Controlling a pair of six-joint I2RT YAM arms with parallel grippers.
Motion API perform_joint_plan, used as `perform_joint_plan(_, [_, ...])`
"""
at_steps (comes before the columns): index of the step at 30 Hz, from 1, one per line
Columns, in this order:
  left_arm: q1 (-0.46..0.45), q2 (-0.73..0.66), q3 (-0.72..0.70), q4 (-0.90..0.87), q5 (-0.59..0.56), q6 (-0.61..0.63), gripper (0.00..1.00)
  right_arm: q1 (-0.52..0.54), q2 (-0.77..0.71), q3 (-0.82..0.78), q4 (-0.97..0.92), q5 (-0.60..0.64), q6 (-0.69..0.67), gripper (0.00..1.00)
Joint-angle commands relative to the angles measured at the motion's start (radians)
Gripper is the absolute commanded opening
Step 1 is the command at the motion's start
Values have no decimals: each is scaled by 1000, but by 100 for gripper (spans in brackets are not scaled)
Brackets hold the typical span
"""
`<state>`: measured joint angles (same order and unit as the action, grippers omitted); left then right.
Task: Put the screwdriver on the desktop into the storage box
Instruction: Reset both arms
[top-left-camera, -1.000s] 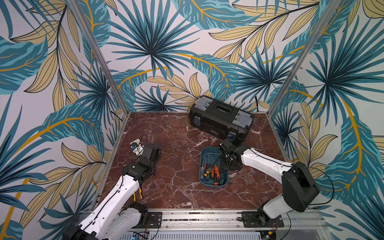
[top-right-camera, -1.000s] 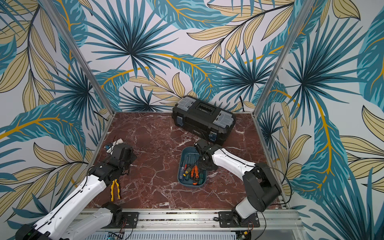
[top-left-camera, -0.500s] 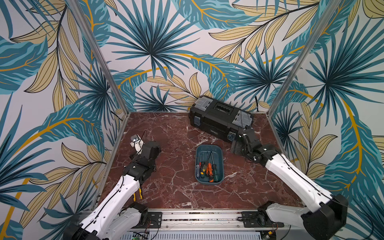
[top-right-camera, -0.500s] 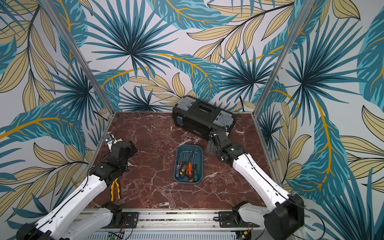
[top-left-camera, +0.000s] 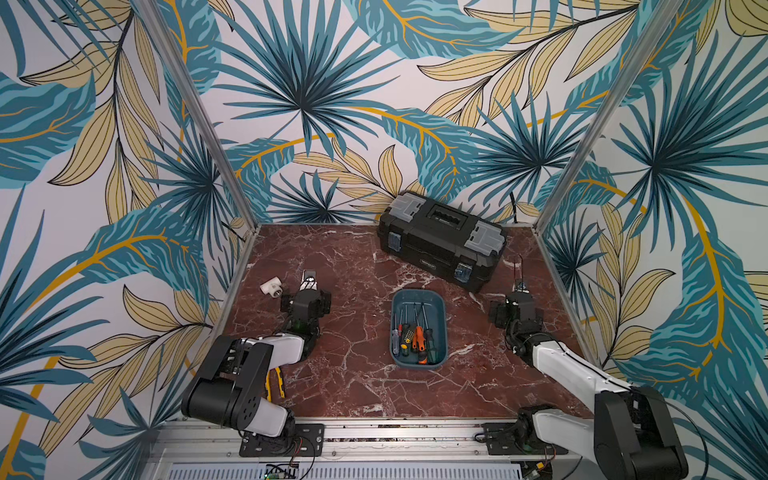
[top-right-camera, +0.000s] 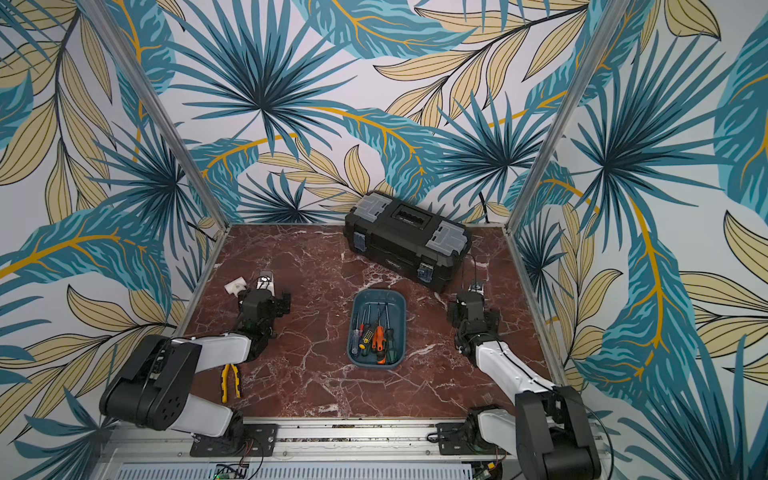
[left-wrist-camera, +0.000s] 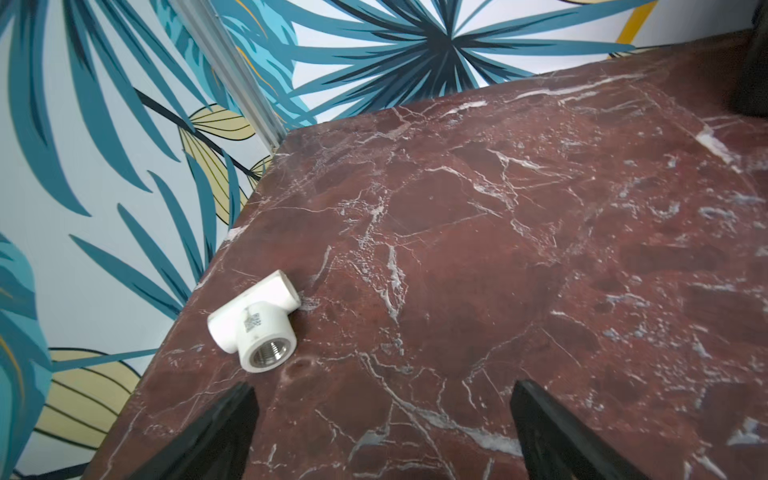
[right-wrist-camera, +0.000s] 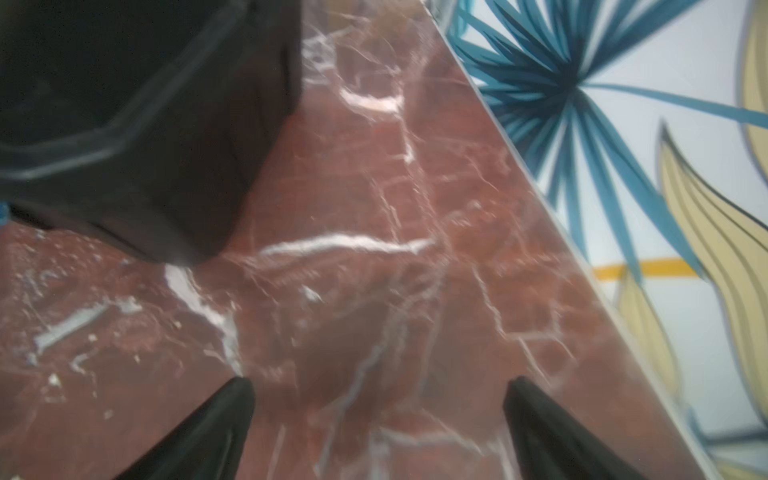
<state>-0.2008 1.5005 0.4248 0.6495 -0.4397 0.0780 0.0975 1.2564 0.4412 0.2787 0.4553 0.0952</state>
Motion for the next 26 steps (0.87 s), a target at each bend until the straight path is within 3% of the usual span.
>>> perform_joint_plan(1, [28,-20,-9,146,86,29,100,-21,114,-37,472,-74,-34,99])
perform_joint_plan(3, [71,-11,-35,177,174,-1,100,-25,209,-8,499,-182,-68,99])
perform_joint_plan(5, [79,89,-75,407,186,25,100,-27,263,-59,644,-208,-85,100])
perform_joint_plan(7, [84,9,-21,169,189,-13,100,-28,257,-75,664,-186,-73,100])
perform_joint_plan(10, [85,67,-63,342,191,7,100,-37,257,-44,602,-150,-41,100])
perform_joint_plan(13, [89,19,-21,172,199,-15,100,-37,256,-44,601,-151,-40,99])
perform_joint_plan(15, [92,33,-33,224,201,-9,100,-37,249,-53,608,-149,-41,99])
perform_joint_plan(20, [126,21,-9,155,274,-26,100,-37,250,-50,606,-149,-42,100])
perform_joint_plan(26, [127,20,-12,162,282,-23,100,-38,250,-49,606,-149,-42,100])
